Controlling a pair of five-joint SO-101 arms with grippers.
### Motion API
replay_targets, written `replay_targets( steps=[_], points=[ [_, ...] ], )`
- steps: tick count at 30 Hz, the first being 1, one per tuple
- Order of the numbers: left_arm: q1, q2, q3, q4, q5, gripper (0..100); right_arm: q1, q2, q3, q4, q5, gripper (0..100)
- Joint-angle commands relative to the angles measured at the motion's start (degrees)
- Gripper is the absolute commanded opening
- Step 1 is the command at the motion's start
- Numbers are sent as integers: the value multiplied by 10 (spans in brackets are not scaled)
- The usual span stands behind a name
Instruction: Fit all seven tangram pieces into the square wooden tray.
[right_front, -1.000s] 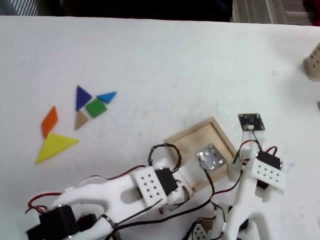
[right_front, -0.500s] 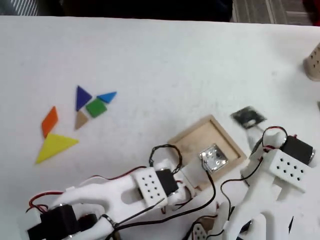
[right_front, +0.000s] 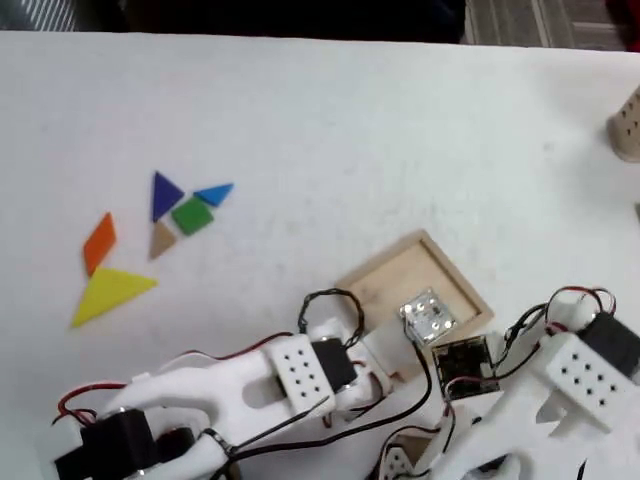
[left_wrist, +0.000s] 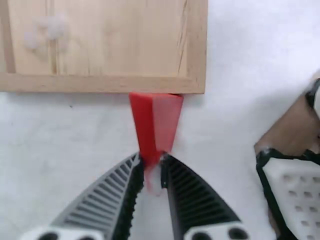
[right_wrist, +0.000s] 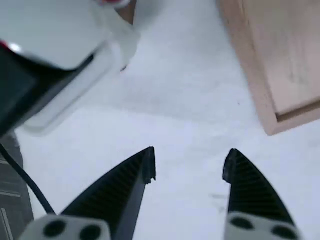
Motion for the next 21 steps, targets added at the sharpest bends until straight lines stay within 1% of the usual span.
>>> replay_targets(
  steps=[1,4,7,9,10,11,13,16,18,21],
  points=[
    [27,15,45,-6,-3,20,0,-58,-37,7,-33,216],
    [27,15,45,-6,-3,20,0,-95,-72,0,-132,216],
    [27,15,46,-12,-3,20,-3,-113,-85,-41,-236,215],
    [27,15,46,-14,-3,20,-4,-114,-91,-73,-304,195],
    [27,15,46,-14,-3,20,-2,-111,-96,-85,-326,178],
    [27,15,46,-14,-3,20,2,-107,-103,-87,-338,165],
    [27,15,46,-14,-3,20,35,-91,-119,-75,-349,156],
    [29,15,46,-13,-4,20,106,-75,-139,-60,-326,156],
    [42,15,46,-12,-4,20,148,-65,-141,-62,-313,156],
    [72,15,46,-11,-23,20,175,-51,-123,-73,-304,156]
  ],
)
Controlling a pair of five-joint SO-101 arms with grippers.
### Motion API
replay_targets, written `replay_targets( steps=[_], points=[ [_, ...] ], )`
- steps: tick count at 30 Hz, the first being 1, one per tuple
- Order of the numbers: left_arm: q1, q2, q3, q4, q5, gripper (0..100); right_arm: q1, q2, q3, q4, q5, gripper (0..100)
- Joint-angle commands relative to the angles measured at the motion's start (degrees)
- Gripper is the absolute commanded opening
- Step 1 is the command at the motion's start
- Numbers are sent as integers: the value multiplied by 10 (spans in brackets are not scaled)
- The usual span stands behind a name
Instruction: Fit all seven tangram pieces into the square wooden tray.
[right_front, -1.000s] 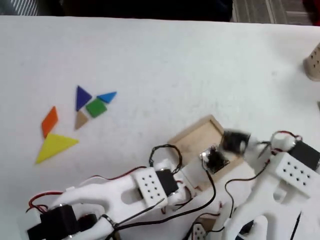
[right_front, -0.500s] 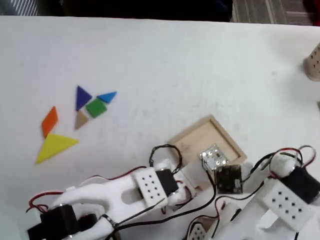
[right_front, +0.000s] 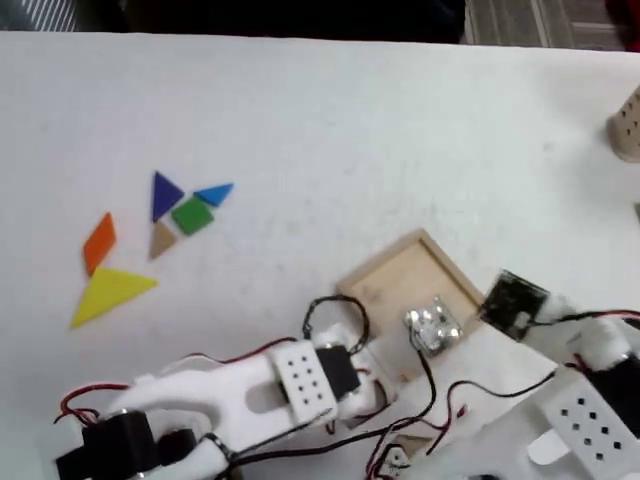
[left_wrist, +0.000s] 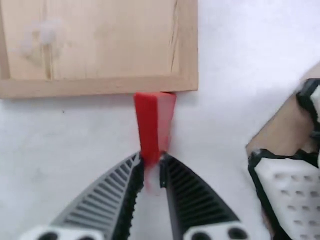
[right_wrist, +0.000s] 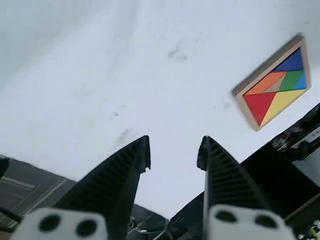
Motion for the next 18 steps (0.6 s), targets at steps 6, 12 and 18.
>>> replay_targets(
  steps=[6,12,18],
  points=[
    [53,15,43,-4,-32,20,47,34,64,-87,13,156],
    [51,15,43,-4,-34,20,59,34,104,-120,14,156],
    [51,15,42,-2,-36,20,59,35,105,-120,14,156]
  ],
)
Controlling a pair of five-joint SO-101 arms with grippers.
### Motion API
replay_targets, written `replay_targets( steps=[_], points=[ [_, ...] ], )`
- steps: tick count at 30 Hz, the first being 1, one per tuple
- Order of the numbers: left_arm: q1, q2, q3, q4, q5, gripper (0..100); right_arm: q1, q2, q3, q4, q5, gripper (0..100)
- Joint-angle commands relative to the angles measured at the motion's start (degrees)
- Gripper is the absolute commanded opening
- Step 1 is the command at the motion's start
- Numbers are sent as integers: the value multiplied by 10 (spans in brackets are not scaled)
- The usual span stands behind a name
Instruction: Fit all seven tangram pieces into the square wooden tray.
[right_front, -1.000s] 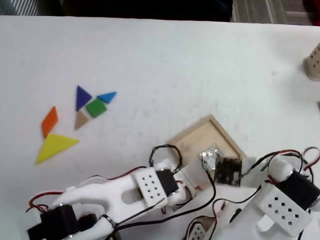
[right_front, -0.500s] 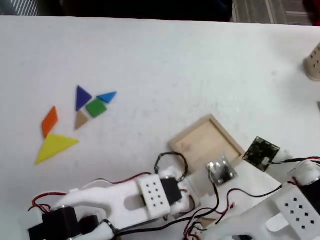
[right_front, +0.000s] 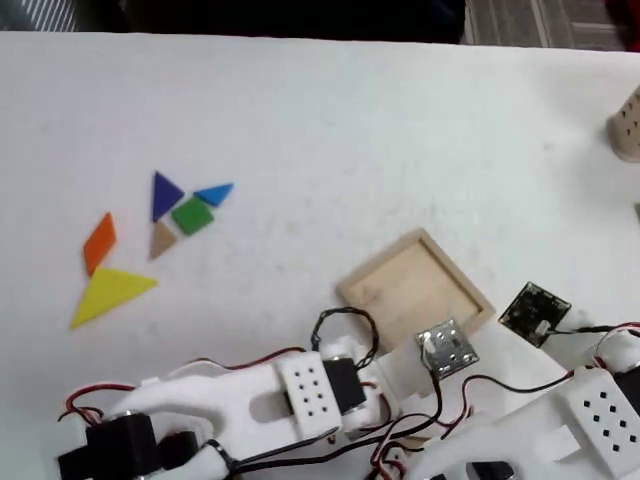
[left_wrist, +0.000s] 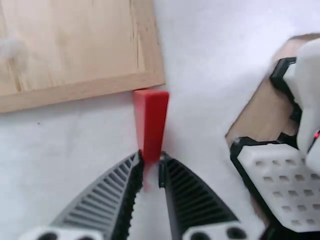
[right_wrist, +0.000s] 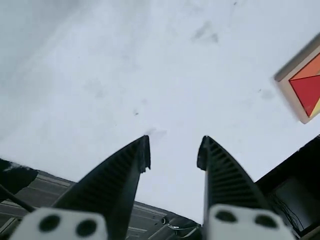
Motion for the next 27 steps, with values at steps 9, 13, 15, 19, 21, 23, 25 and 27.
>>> replay_targets(
  steps=[9,13,15,19,21,23,25,27],
  points=[
    [-36,19,24,-19,-30,147,23,-4,14,-7,55,156],
    [-63,20,22,-62,-33,162,34,-4,15,-8,62,156],
    [-62,21,23,-74,-33,162,36,-4,14,-8,62,156],
    [-58,21,22,-79,-33,162,36,-4,14,-8,62,156],
    [-58,21,24,-91,-33,160,36,-4,16,-8,62,156],
    [-58,21,24,-94,-32,159,35,-4,18,-6,62,156],
    [-58,21,21,-97,-30,159,35,-4,18,-5,62,156],
    [-58,21,23,-108,-29,158,35,-4,18,-4,59,156]
  ],
)
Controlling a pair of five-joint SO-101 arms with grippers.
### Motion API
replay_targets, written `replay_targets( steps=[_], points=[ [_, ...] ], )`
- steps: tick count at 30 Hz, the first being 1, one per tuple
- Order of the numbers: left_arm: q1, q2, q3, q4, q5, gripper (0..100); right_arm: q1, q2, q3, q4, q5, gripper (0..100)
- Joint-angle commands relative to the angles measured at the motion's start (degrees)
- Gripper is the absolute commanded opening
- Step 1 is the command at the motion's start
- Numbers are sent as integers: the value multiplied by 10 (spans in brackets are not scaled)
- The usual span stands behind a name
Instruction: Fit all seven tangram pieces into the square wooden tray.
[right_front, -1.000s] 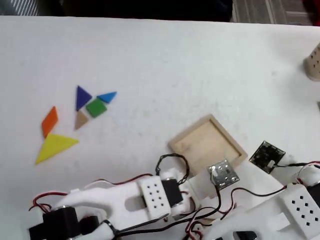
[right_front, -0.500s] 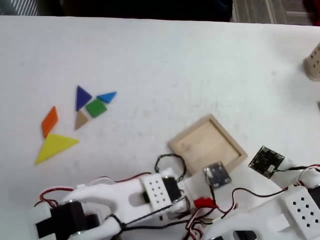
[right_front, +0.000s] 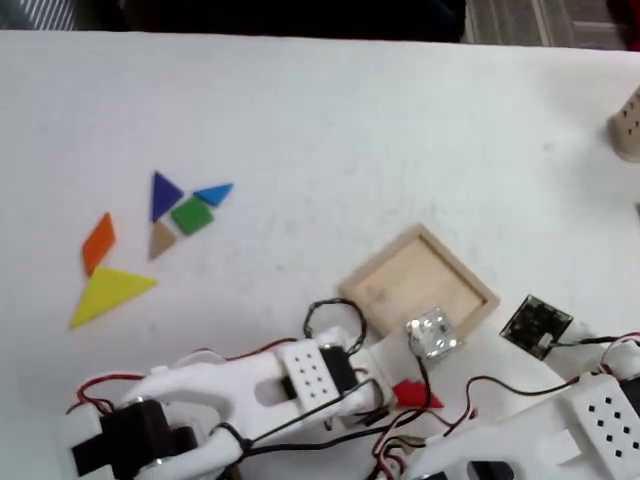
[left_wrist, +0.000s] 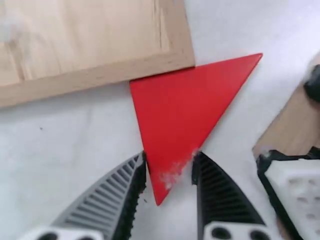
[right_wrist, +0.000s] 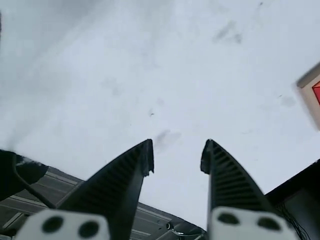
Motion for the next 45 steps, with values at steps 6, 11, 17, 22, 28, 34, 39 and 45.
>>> replay_targets(
  steps=[6,11,17,22,28,34,39,45],
  points=[
    [-9,-1,-4,-32,-2,157,14,-4,-3,-4,4,155],
    [-9,-1,-4,-45,21,75,27,-4,-3,-4,4,155],
    [-9,-1,-3,-58,21,29,36,-4,-5,-4,4,155],
    [-9,-6,0,-47,21,20,29,-4,-4,12,4,155],
    [-45,-28,-1,12,21,20,-7,-5,-7,134,4,152],
    [-145,-140,11,68,21,20,-97,0,38,184,-88,154],
    [-219,-238,76,71,21,20,-234,-4,66,183,-202,155],
    [-362,-357,142,75,21,20,-404,-4,69,182,-200,155]
  ],
)
